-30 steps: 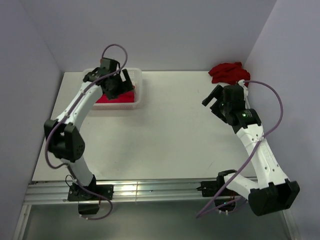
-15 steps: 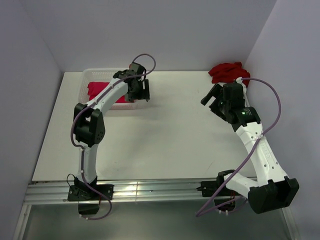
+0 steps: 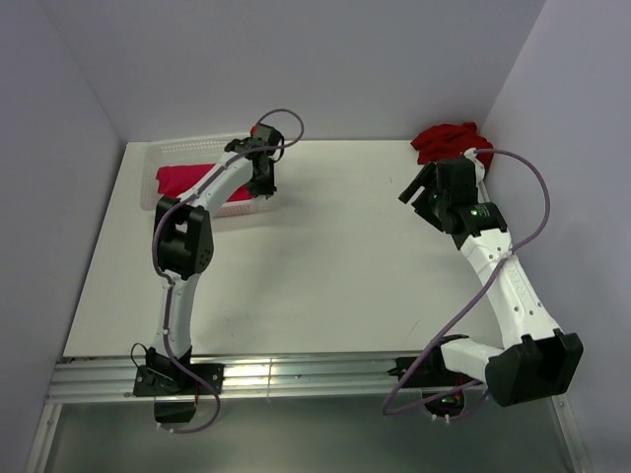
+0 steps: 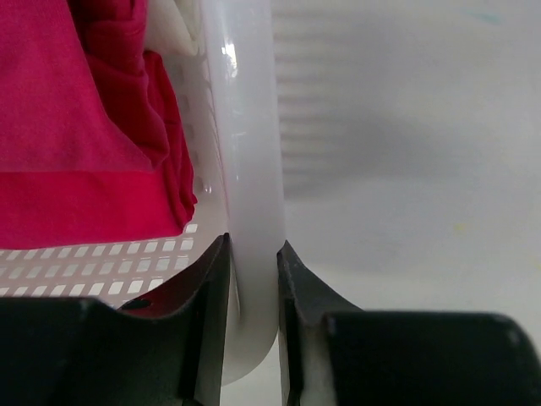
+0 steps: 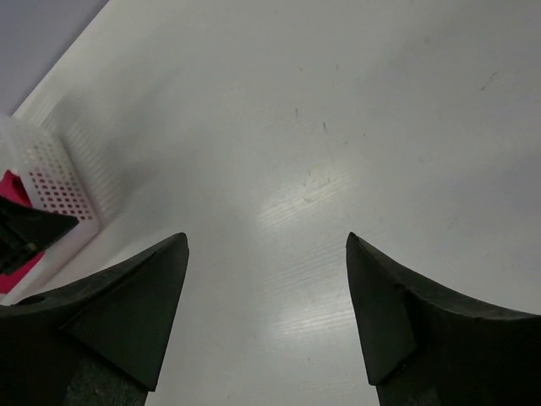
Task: Roll the t-shirts
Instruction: Grab a tshirt with the right arm
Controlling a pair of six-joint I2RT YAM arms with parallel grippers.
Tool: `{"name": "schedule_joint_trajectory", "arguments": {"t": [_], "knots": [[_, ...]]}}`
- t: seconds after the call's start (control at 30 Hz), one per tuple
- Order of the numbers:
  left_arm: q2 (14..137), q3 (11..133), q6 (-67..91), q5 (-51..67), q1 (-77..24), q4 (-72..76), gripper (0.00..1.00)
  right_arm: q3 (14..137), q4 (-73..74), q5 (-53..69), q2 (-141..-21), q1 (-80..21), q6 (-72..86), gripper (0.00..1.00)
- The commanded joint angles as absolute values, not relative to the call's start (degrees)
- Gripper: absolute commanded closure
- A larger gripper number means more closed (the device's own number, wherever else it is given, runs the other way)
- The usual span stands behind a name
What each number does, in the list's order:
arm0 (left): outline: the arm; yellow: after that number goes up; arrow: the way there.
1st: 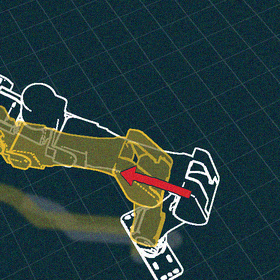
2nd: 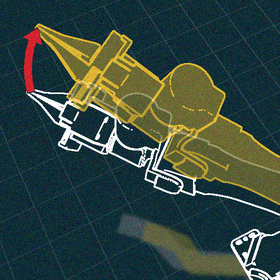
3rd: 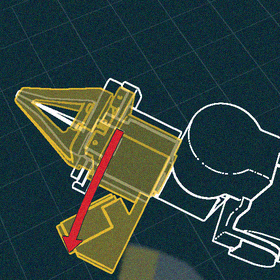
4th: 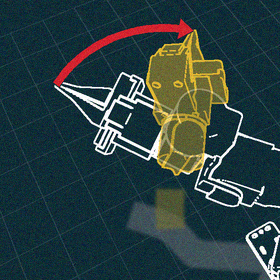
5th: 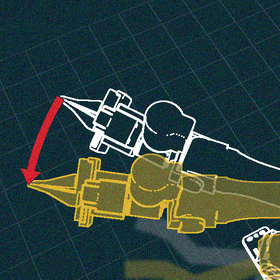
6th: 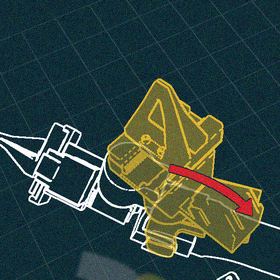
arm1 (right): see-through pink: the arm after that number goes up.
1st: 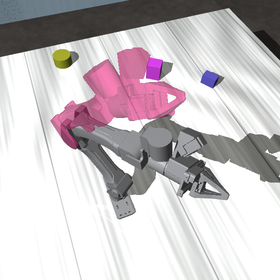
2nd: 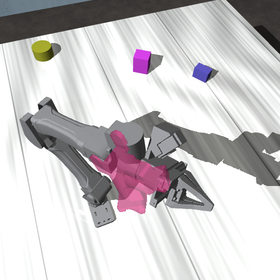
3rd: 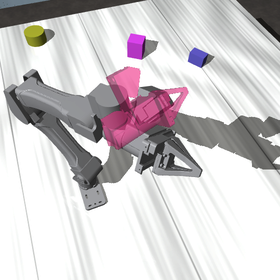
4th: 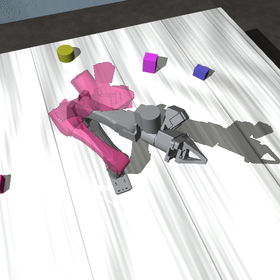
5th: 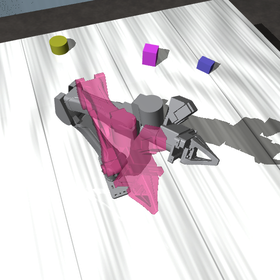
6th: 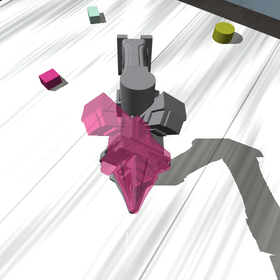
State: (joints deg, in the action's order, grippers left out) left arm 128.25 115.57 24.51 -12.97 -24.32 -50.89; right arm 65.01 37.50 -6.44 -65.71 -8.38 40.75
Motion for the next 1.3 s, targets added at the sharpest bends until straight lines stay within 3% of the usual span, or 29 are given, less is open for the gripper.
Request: {"name": "schedule_joint_trajectory", "arguments": {"t": [0.0,0.2,0.3,0.33,0.37,0.47,0.5,0.63,1.0,1.27], "knots": [[131.3,117.1,23.3,-15.1,-17.0,-51.9,1.00,69.1,32.2,-8.3,-68.5,-6.6,39.7,0.19],[135.3,127.1,25.2,-17.1,-7.8,-55.5,0.96,75.8,28.9,-7.7,-81.4,-1.6,40.7,0.20],[134.8,128.8,25.1,-14.9,-5.4,-53.5,0.66,82.1,29.8,-9.1,-89.4,-0.5,41.8,0.18],[133.7,128.8,25.2,-12.8,-5.4,-51.9,0.52,85.1,30.0,-9.4,-91.3,-0.4,42.4,0.16],[132.9,128.4,25.7,-11.7,-5.5,-51.3,0.45,86.6,30.1,-10.1,-93.2,1.2,43.0,0.14],[130.1,127.4,26.5,-9.7,-6.8,-50.6,0.04,93.5,31.5,-11.9,-100.3,2.4,44.9,0.11],[129.4,127.3,26.8,-9.6,-7.0,-51.1,0.01,95.3,32.2,-12.6,-103.6,2.6,46.4,0.11],[122.7,123.5,27.4,-9.2,-8.6,-51.8,0.00,102.2,30.9,-16.3,-110.5,4.4,50.3,0.09],[109.6,115.9,31.0,-3.8,-8.7,-55.2,0.00,104.1,14.6,-15.2,-126.1,9.9,63.9,0.08],[97.0,99.4,34.9,2.5,-10.1,-47.6,0.00,122.4,12.6,-16.1,-145.4,11.2,72.9,0.07]]}}
